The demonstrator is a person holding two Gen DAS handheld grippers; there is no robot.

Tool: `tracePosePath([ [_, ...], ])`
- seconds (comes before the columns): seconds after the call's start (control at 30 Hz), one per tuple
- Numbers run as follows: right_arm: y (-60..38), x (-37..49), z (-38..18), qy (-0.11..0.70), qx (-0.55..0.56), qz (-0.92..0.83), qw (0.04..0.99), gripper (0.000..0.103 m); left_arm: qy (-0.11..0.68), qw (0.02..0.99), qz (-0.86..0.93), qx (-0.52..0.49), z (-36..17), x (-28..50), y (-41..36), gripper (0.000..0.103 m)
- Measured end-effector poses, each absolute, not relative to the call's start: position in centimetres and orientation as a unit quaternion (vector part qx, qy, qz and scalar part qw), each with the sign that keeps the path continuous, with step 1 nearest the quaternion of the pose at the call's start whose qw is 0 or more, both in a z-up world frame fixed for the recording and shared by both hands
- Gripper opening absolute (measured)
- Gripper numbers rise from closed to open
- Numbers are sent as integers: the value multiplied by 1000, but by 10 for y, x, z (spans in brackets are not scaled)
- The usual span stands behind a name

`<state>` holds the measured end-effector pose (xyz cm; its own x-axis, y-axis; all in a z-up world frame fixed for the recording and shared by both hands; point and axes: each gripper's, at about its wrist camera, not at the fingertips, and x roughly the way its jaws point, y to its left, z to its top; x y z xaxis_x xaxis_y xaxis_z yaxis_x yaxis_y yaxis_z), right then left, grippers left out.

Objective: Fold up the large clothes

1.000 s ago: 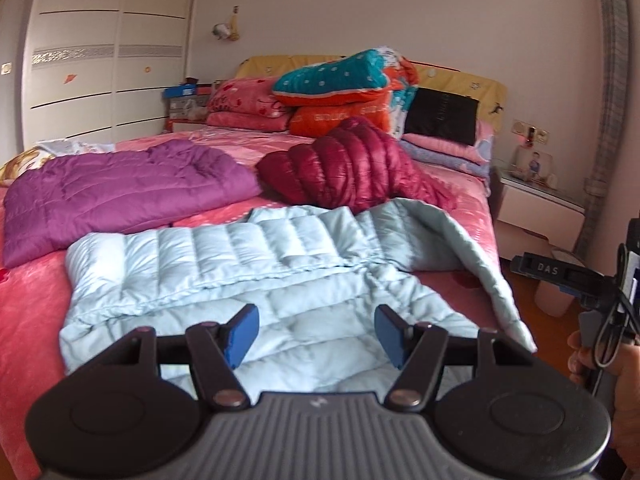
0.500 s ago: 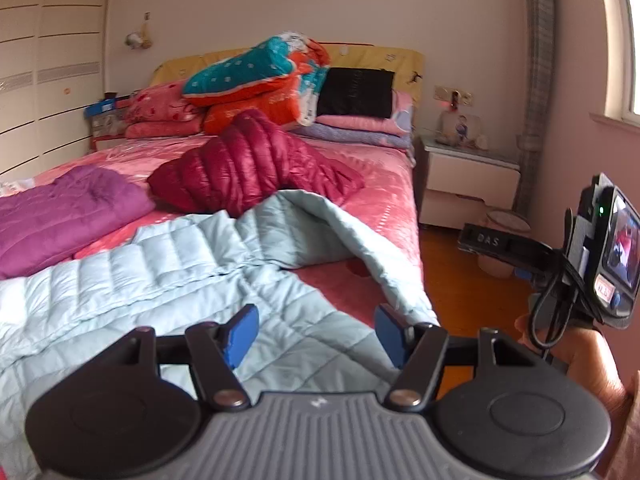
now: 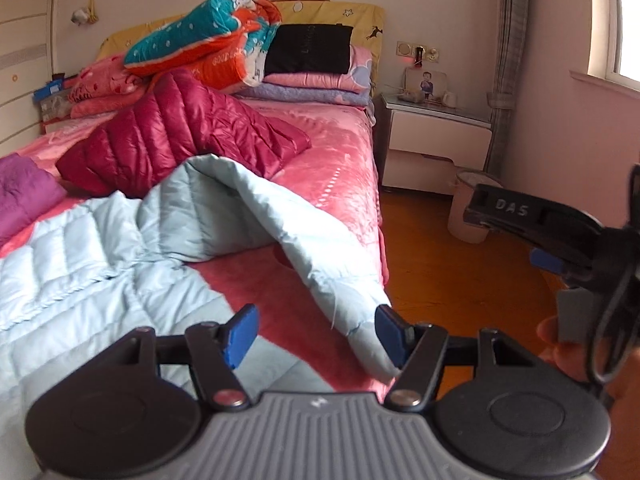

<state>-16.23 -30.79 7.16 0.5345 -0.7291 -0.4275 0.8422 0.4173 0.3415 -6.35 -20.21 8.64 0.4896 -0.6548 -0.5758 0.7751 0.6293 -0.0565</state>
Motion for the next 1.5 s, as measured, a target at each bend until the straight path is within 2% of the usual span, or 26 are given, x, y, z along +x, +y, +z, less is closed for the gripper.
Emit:
tracePosePath([
  [0.33, -325, -164, 65, 82, 311, -490, 810, 103, 327, 843, -421, 71, 52, -34, -259, 64],
  [0.5, -325, -158, 65, 77, 313, -487, 812, 103, 336, 839, -419, 87, 38, -29, -278, 60],
  [0.57, -326, -156, 65, 77, 313, -486, 812, 103, 341, 837, -417, 92, 34, -25, -283, 49],
  [0.6, -326, -155, 64, 77, 313, -486, 813, 103, 343, 838, -415, 93, 32, -24, -284, 47],
  [0.77, -331, -152, 63, 80, 319, -481, 813, 103, 338, 836, -421, 99, 31, -19, -287, 15],
  [0.87, -331, -148, 62, 83, 320, -477, 814, 103, 335, 835, -426, 97, 35, -18, -285, 9],
  [1.1, -332, -150, 63, 64, 335, -472, 813, 103, 321, 841, -429, 67, 60, -6, -266, 6],
  [1.5, -328, -129, 60, 88, 347, -453, 816, 103, 311, 848, -429, 15, 111, 34, -199, 6],
])
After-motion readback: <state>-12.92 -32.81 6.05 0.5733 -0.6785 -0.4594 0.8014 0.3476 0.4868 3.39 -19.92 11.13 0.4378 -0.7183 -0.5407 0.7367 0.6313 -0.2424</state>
